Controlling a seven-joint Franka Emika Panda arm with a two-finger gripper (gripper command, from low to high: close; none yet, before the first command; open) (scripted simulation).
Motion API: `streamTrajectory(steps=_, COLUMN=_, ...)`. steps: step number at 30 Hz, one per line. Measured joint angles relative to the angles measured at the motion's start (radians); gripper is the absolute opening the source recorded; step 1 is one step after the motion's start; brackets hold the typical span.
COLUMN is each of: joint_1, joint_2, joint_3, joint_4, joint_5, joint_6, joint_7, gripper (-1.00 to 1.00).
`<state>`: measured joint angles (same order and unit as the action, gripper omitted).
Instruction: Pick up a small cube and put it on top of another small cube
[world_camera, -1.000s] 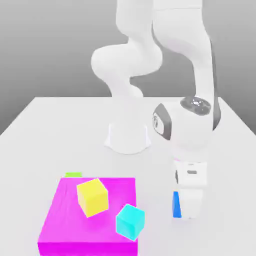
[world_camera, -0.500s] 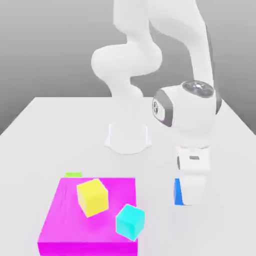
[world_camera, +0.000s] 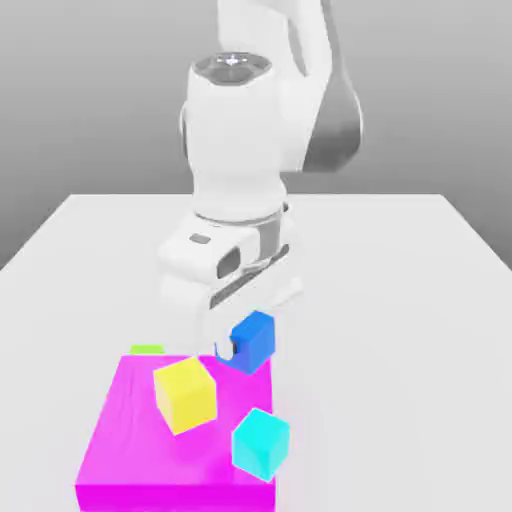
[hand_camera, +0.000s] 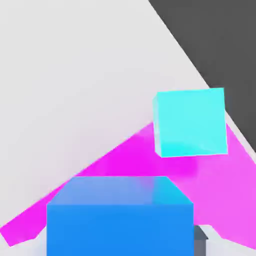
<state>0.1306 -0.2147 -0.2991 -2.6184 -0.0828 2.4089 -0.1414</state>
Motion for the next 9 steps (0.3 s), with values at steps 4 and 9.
streamTrajectory(steps=4, joint_1=-0.014, joint_2=0.082, joint_3=-0.021, joint_4=-0.017, joint_5=0.024, joint_6=0.097, joint_7=-0.013, gripper=-1.0)
streamTrajectory(steps=9, joint_1=-0.013, joint_2=0.135, joint_3=-0.025, joint_4=-0.03, joint_5=0.042, joint_6=0.162, joint_7=-0.026, gripper=1.0)
